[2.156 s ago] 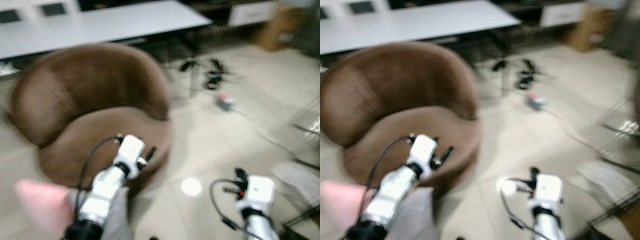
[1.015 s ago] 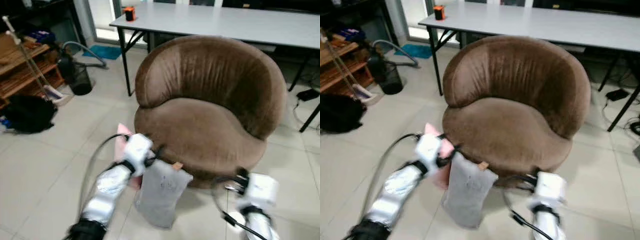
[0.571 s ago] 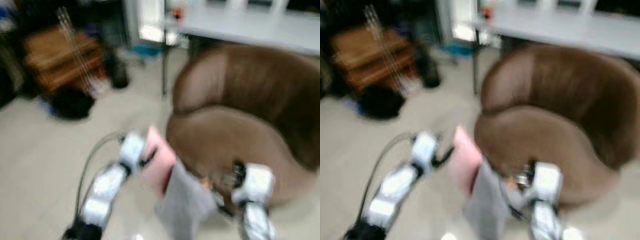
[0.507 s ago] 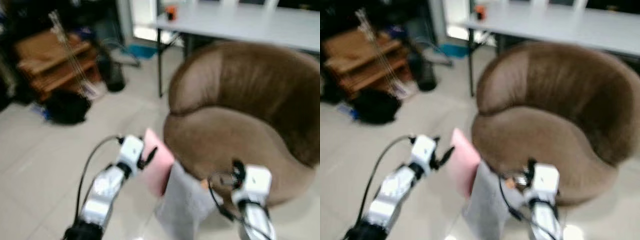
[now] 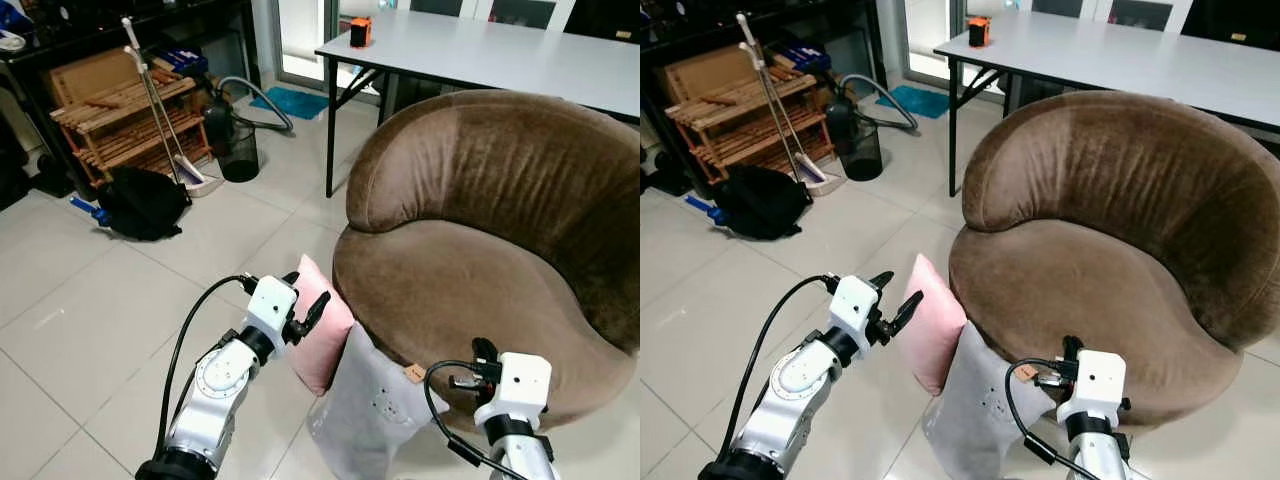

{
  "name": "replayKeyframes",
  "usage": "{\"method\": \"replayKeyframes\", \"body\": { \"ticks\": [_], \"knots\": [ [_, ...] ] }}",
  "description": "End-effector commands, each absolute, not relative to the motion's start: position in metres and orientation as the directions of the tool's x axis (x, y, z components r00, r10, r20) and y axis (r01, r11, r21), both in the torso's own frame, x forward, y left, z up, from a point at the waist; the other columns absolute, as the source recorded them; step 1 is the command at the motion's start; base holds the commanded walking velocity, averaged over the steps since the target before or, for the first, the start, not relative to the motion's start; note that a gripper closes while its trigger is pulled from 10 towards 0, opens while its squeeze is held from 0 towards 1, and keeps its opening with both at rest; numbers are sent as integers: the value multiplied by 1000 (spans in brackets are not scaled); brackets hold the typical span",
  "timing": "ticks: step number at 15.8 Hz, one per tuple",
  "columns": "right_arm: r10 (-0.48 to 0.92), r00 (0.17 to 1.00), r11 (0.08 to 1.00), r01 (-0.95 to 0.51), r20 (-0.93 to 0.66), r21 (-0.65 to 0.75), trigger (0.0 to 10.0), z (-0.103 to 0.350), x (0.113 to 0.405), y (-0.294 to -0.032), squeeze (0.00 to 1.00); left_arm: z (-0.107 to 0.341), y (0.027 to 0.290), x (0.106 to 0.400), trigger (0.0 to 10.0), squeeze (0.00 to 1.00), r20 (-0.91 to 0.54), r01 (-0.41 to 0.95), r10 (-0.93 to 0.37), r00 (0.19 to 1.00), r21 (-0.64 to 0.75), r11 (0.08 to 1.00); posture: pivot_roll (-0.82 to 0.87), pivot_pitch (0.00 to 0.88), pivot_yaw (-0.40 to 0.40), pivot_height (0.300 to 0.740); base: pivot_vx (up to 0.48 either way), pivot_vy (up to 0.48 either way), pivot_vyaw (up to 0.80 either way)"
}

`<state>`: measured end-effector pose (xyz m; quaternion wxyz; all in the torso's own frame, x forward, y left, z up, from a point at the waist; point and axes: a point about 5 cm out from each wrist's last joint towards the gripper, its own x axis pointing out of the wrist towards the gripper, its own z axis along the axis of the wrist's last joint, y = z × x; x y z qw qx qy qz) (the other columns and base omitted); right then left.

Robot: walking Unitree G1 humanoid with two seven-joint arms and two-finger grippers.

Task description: Move the pillow to the sofa from floor

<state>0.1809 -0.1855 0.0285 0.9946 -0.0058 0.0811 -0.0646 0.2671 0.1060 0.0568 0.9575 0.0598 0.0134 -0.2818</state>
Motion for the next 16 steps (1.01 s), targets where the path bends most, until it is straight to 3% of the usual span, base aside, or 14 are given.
{"method": "replayKeyframes", "body": {
  "ticks": [1,6,9,14,16],
  "knots": [
    [-121,980,993,119,-156,-23,10000,31,181,-186,0,59,110,267,10000,0,-43,520,-518,854,99,849,-84,39,31,670,0,0,0],
    [-92,989,996,91,-113,-12,10000,37,202,-178,0,55,129,261,10000,0,-39,426,-424,905,103,899,-36,44,-3,620,0,0,0],
    [-117,991,992,121,-66,48,10000,44,234,-177,0,64,169,250,10000,0,26,129,-131,991,73,989,24,55,-56,605,0,0,0],
    [-19,997,999,22,-78,30,10000,45,275,-160,0,76,184,216,10000,0,77,17,-26,997,116,993,116,76,-132,605,0,0,0],
    [-24,996,999,27,-87,33,10000,44,279,-160,0,74,177,217,10000,0,60,57,-66,996,144,988,122,77,-145,605,0,0,0]
  ]
}}
